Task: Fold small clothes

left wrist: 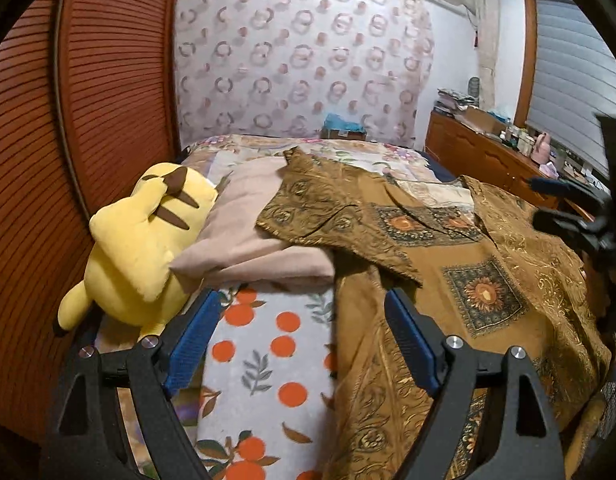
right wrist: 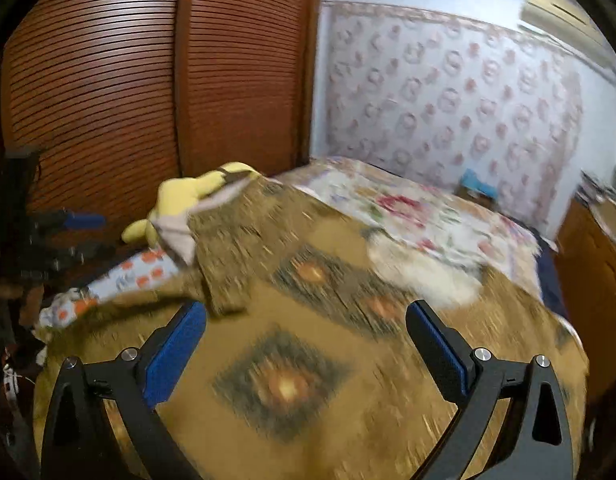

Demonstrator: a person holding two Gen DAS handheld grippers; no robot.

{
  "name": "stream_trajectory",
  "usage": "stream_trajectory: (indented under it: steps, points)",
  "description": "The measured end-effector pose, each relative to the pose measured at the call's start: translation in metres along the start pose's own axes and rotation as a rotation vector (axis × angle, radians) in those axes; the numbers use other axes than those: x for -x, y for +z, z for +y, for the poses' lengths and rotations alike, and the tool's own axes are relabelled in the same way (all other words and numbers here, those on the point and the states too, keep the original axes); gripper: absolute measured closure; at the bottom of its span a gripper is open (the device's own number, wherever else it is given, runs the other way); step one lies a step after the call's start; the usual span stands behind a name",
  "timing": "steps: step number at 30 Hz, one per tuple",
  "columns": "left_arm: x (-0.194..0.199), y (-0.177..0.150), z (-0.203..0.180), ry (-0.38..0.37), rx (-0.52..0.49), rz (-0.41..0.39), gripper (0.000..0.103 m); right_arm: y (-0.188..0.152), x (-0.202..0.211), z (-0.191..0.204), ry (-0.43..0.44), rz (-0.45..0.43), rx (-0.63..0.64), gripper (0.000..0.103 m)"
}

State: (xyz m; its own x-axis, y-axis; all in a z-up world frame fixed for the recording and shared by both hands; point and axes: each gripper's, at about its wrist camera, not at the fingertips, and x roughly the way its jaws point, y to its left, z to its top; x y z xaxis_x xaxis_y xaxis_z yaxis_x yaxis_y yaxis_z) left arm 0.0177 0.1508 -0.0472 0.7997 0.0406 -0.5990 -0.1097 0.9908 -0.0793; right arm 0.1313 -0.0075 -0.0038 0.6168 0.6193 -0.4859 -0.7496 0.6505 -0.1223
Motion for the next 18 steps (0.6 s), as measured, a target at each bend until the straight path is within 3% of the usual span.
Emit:
stream_trajectory:
  steps: [6,14,16,18]
  points:
    - [0.0,-0.007,0.011,0.004,0.022,0.008,0.019,0.02,-0.073,0.035,0.158,0.1,0.053,0.026]
    - [-0.003,-0.015,0.015,0.005,0.029,0.027,0.019,0.03,-0.153,0.082,0.132,0.187,0.198,0.039]
    - [-0.005,-0.016,0.016,0.007,0.026,0.031,0.019,0.031,-0.17,0.089,0.101,0.212,0.235,0.048]
    - [-0.004,-0.018,0.016,0.007,0.024,0.033,0.019,0.032,-0.178,0.089,0.09,0.226,0.25,0.07]
